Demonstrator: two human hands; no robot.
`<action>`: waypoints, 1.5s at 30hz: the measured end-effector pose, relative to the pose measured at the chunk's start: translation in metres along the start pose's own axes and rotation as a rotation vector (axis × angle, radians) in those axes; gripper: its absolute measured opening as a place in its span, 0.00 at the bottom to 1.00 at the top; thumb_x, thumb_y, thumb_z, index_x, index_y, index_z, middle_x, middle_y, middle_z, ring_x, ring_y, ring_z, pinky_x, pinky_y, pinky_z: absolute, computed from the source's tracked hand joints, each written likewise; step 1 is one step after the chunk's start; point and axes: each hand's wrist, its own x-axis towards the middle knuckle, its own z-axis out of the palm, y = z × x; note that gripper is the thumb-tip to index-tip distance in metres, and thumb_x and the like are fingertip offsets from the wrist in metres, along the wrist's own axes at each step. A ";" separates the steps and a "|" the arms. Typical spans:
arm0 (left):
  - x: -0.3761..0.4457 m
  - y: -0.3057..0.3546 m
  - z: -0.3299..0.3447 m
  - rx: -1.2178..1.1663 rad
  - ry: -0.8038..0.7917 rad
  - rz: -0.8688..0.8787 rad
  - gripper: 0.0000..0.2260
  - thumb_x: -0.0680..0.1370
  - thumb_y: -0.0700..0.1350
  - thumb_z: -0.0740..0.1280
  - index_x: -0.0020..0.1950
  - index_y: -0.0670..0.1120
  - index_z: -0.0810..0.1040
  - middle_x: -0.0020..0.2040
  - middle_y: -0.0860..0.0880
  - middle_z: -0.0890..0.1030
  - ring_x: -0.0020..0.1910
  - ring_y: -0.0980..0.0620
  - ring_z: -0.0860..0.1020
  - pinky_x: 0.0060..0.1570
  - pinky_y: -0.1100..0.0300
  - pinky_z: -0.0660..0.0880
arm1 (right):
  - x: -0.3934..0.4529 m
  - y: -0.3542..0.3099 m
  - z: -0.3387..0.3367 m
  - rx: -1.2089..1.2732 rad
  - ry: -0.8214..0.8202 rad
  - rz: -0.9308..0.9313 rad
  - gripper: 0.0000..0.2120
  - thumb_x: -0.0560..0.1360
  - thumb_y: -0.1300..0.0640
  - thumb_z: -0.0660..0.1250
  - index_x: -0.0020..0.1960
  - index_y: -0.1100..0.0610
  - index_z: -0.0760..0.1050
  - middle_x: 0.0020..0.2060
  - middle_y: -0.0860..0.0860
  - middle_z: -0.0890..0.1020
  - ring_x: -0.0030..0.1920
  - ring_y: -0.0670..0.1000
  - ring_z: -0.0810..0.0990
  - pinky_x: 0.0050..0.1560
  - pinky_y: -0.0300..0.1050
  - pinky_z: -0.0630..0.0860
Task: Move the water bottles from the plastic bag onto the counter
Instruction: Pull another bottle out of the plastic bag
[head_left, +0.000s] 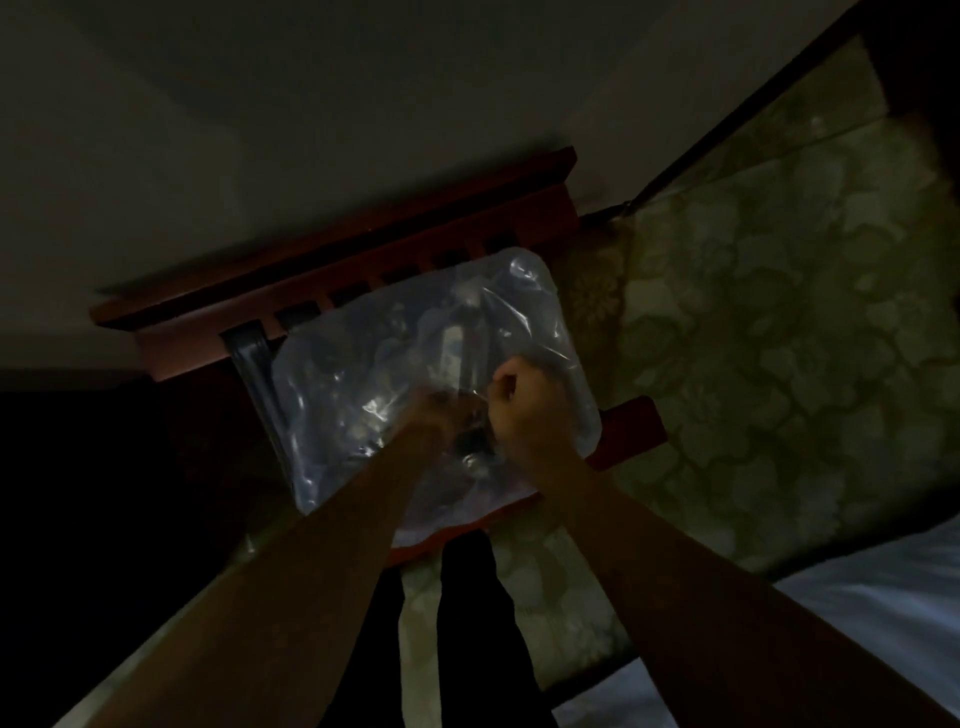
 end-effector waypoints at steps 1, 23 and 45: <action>-0.004 0.001 -0.004 -0.003 0.021 0.015 0.07 0.78 0.44 0.70 0.52 0.41 0.79 0.53 0.40 0.80 0.55 0.42 0.80 0.59 0.41 0.77 | -0.002 -0.001 0.002 -0.017 -0.009 0.023 0.07 0.78 0.61 0.63 0.50 0.64 0.76 0.45 0.60 0.80 0.47 0.57 0.79 0.42 0.44 0.70; -0.167 -0.024 -0.076 -0.014 0.137 0.253 0.28 0.71 0.67 0.67 0.56 0.44 0.82 0.48 0.46 0.85 0.46 0.47 0.83 0.49 0.53 0.81 | -0.103 -0.117 -0.032 0.411 -0.324 0.642 0.18 0.74 0.41 0.67 0.49 0.55 0.69 0.41 0.53 0.75 0.38 0.53 0.73 0.37 0.45 0.73; -0.328 -0.051 -0.209 -0.579 0.064 0.806 0.17 0.81 0.57 0.62 0.57 0.45 0.81 0.36 0.50 0.85 0.32 0.56 0.83 0.34 0.59 0.77 | -0.236 -0.276 -0.060 0.524 -0.377 -0.118 0.24 0.68 0.50 0.76 0.59 0.56 0.72 0.49 0.58 0.84 0.40 0.53 0.87 0.31 0.41 0.79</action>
